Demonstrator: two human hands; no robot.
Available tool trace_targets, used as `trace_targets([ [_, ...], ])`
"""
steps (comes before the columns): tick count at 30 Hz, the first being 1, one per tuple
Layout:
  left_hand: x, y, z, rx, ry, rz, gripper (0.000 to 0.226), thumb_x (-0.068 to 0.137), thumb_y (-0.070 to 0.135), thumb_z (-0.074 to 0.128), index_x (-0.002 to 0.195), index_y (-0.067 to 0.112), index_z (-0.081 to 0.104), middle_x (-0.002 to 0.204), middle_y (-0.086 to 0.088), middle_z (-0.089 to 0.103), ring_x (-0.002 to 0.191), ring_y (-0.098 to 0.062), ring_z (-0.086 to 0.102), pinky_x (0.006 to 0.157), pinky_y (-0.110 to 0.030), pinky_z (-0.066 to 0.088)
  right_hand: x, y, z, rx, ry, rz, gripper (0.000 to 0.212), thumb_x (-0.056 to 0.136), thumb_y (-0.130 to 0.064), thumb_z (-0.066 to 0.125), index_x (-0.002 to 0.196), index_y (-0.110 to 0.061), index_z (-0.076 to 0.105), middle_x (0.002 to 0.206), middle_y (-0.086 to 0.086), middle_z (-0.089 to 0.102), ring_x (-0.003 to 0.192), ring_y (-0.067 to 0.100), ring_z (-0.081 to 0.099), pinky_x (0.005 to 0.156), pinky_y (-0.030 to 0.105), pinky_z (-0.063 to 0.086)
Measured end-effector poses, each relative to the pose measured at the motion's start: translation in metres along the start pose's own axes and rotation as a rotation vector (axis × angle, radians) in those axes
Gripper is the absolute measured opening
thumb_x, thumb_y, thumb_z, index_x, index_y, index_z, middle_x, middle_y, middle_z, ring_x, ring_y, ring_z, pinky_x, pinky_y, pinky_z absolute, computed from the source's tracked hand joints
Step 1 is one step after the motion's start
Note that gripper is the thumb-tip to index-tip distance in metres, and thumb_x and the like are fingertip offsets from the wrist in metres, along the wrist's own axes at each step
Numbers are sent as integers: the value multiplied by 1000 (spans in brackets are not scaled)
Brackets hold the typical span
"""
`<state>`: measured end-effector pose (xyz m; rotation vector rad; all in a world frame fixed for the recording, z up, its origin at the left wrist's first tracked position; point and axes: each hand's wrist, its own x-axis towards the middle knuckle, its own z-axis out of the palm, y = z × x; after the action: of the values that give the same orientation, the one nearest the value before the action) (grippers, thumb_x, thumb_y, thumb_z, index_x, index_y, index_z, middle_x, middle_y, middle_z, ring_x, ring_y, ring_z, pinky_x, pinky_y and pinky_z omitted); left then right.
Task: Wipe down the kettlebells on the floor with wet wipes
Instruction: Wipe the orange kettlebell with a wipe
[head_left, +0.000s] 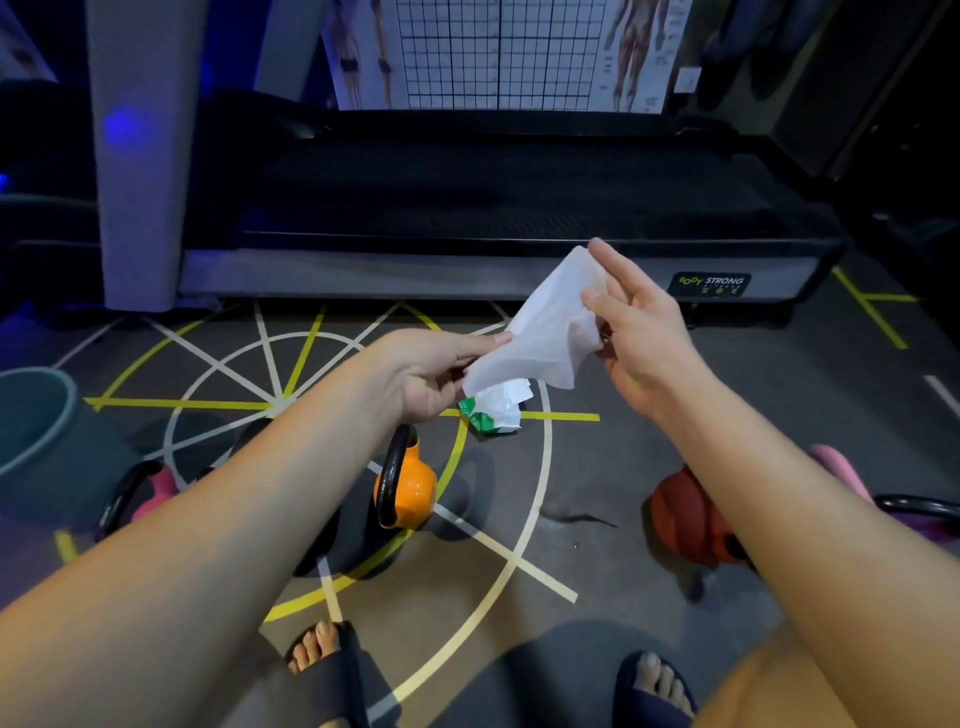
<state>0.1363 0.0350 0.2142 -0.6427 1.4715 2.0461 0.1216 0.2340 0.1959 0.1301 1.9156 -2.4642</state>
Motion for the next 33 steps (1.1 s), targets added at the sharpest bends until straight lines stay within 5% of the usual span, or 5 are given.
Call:
trace_targets([
  [8,5,-8,-1,193,-118,-80,76,90,51,71,143,3,45,122,-11,63,84,-25,70,75,-41,57,-4,1,2,-8,-148,86,52,100,2,50,138,-32,62,134,-4,67,92,15,69,72,28,56],
  [14,11,-14,8,62,-54,-15,26,107,38,47,102,14,56,71,-4,67,54,-17,64,66,-29,50,0,3,2,28,-120,122,47,99,3,52,133,-27,66,127,5,70,87,17,68,71,31,57],
  [20,22,-12,7,-100,19,111,8,99,14,64,96,6,65,74,-6,68,61,-17,66,59,-34,60,3,12,5,28,122,102,48,96,7,49,129,-24,66,105,4,71,67,12,63,55,24,51],
  [25,19,-3,9,-283,148,322,28,88,0,75,114,7,67,89,-12,72,66,-18,72,61,-32,62,5,17,-1,-48,171,59,62,94,10,37,142,-25,55,132,-13,68,73,17,61,60,26,51],
  [33,8,-3,9,138,212,546,29,82,13,84,108,27,77,110,-4,75,102,-18,72,92,-37,60,-2,18,8,-105,-79,261,27,99,-22,67,125,-17,69,123,3,72,80,23,70,71,37,61],
])
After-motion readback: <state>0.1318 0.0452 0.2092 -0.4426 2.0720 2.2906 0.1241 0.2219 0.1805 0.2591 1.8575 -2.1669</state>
